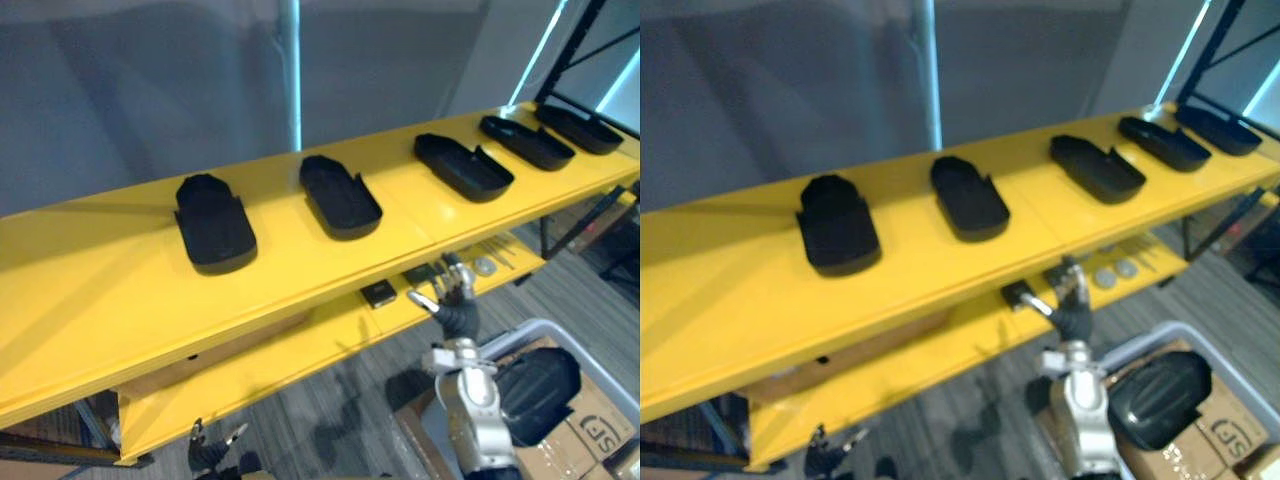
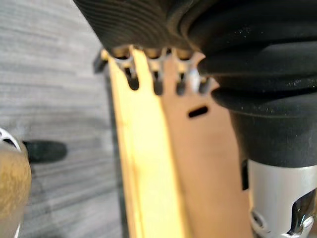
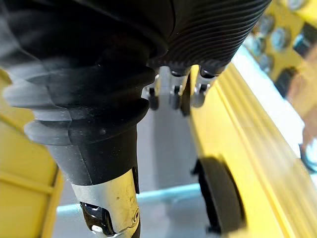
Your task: Walk over and take plastic housings, then place them on the shelf
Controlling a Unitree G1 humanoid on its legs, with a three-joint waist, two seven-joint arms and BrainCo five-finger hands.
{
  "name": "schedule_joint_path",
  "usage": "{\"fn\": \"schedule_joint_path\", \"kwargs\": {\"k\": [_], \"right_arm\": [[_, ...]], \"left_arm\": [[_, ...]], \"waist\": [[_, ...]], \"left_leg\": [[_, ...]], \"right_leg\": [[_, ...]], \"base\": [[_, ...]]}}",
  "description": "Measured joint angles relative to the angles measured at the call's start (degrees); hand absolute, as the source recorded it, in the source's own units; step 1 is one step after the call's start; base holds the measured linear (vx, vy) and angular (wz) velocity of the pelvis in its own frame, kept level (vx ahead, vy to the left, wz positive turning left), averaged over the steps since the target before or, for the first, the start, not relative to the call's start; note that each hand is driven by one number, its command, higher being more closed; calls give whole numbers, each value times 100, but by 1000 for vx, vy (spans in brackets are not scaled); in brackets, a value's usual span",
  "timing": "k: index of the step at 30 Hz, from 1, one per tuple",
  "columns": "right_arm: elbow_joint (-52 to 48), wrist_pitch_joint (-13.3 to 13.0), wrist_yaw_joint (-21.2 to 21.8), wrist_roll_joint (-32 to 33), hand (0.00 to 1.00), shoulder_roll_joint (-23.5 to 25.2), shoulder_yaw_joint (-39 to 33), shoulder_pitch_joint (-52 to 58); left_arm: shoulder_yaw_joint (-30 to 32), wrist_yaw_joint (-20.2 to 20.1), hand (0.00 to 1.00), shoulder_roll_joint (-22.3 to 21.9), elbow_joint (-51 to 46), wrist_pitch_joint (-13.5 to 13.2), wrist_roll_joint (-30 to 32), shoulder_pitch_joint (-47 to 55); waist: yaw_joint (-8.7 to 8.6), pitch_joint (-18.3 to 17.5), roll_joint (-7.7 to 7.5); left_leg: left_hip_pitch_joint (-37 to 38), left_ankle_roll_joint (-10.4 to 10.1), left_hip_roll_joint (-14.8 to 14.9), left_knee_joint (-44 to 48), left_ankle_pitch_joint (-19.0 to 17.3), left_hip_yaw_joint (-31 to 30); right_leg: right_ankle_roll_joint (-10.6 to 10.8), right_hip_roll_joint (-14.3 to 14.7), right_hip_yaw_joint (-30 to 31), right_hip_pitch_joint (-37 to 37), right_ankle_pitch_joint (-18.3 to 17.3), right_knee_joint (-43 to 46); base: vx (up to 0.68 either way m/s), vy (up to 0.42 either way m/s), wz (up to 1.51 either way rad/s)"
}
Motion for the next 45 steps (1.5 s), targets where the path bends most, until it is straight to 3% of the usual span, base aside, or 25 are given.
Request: {"fn": "schedule_joint_path", "kwargs": {"k": [5, 7, 14, 35, 45], "right_arm": [[664, 0, -19, 8, 0, -229, -234, -724], [983, 13, -25, 70, 0, -342, -319, -1154], [1253, 182, 252, 271, 0, -401, -443, -1797], [1330, 559, 36, 42, 0, -377, -449, -1784], [1419, 513, 62, 40, 0, -691, -456, -2115]], "left_arm": [[146, -59, 0, 50, -7, 16, 65, 155], [152, -149, 0, 57, -7, 39, 85, 237], [222, -351, 0, 48, -37, 63, 97, 301], [137, -414, 0, 33, -317, 89, 141, 259], [125, -422, 0, 32, -493, 95, -73, 173]], "waist": [[39, 33, 103], [132, 79, 148], [203, 252, 152], [198, 804, 295], [242, 1143, 335]], "left_leg": [[-21, 2, -36, -1, 1, -172], [-63, 7, -53, -1, 9, -230], [-186, 32, -138, 3, 67, -564], [-112, 107, -327, 12, 116, -749], [-286, 151, -320, 35, 179, -781]], "right_leg": [[1, -17, -177, 89, -30, -22], [-19, -26, -231, 88, -59, -28], [45, -58, -571, 240, -36, -75], [161, -311, -720, 277, -255, 340], [120, -361, -707, 16, -324, 624]], "base": [[-16, -6, 17], [-23, -2, 13], [14, -13, 24], [-13, -3, 5], [-19, -7, 1]]}}
